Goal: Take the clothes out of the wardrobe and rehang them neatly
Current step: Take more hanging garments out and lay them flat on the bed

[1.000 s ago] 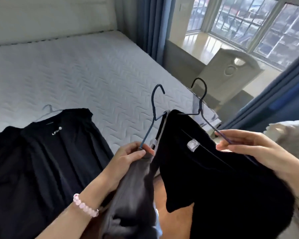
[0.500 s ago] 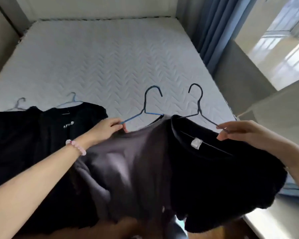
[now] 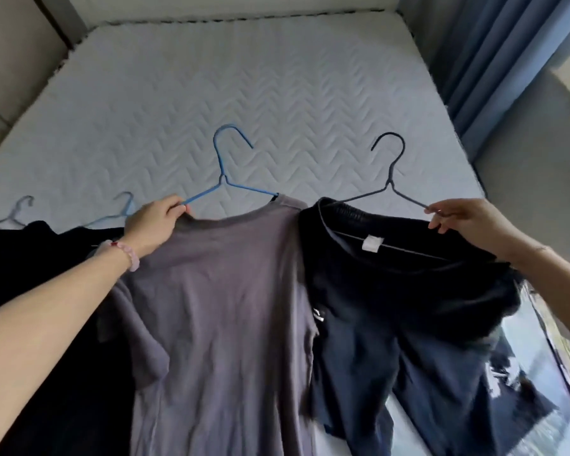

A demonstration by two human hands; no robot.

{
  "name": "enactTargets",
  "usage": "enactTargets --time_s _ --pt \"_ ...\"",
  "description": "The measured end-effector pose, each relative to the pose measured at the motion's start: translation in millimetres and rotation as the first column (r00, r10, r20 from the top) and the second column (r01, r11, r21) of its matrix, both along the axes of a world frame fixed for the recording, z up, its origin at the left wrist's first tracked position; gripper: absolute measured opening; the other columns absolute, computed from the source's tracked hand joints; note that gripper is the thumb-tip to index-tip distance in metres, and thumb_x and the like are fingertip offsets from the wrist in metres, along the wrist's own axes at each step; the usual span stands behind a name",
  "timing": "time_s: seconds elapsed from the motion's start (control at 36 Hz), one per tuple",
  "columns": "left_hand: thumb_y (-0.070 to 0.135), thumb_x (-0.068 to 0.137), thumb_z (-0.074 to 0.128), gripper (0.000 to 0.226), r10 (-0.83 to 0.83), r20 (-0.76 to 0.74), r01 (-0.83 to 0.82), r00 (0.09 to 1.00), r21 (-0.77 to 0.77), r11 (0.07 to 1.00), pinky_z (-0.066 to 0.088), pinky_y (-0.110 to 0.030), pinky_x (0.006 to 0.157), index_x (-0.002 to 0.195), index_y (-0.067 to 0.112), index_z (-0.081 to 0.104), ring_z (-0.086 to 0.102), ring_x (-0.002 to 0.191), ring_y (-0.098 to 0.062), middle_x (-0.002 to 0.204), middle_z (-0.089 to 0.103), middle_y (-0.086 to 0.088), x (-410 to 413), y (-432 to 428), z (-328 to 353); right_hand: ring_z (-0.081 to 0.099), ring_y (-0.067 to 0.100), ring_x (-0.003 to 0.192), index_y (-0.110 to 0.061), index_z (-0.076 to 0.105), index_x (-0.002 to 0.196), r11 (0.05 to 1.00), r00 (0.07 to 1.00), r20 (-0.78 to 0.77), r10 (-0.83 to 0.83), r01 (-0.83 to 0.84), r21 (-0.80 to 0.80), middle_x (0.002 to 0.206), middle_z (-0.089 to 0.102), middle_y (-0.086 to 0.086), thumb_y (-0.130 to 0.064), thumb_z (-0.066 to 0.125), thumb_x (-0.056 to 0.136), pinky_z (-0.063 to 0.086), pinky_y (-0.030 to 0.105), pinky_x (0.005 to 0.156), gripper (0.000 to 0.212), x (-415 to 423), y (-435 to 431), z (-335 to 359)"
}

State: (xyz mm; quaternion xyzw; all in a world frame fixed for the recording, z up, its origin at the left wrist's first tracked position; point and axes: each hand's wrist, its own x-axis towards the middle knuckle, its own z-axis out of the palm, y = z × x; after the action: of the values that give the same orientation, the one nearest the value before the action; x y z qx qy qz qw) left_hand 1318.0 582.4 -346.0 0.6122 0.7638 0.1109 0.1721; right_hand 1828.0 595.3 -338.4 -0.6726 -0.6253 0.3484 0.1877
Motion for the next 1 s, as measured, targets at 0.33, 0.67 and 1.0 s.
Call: enactTargets --time_s 0.33,0.67,1.0 --pt "0.015 0.099 0.041 0.026 -0.067 -0.109 0.077 0.992 0.082 0.994 0.044 -0.043 0.088 0.098 0.007 0.066 0.057 0.105 -0.037 0.110 0.059 -0.017 -34 155 -133 0.065 0.030 0.092 -0.018 0.072 0.095 0.966 0.952 0.256 -0.169 0.108 0.235 0.089 0.073 0.007 -0.005 0.056 0.085 0.045 0.034 0.076 0.023 -1 143 -141" --pt "0.020 0.096 0.049 0.050 0.031 -0.158 -0.051 0.987 -0.123 0.991 0.035 -0.044 0.108 0.145 0.018 0.038 0.041 0.132 -0.039 0.149 0.039 -0.017 -39 178 -199 0.056 0.035 0.113 -0.018 0.047 0.136 0.998 0.918 0.393 -0.053 0.034 0.056 0.135 0.055 0.009 -0.004 0.052 0.086 0.043 0.042 0.096 0.053 -13 156 -196" --pt "-0.001 0.088 0.057 0.032 -0.037 0.339 0.072 0.940 -0.090 0.993 0.044 -0.032 0.098 0.120 0.001 0.059 0.063 0.103 -0.027 0.111 0.067 -0.015 92 50 -190 0.061 0.017 0.096 -0.017 0.059 0.122 0.965 0.964 0.109 -0.241 0.250 -0.075 0.106 0.067 0.001 -0.010 0.052 0.090 0.046 0.027 0.077 0.034 -9 11 -191"
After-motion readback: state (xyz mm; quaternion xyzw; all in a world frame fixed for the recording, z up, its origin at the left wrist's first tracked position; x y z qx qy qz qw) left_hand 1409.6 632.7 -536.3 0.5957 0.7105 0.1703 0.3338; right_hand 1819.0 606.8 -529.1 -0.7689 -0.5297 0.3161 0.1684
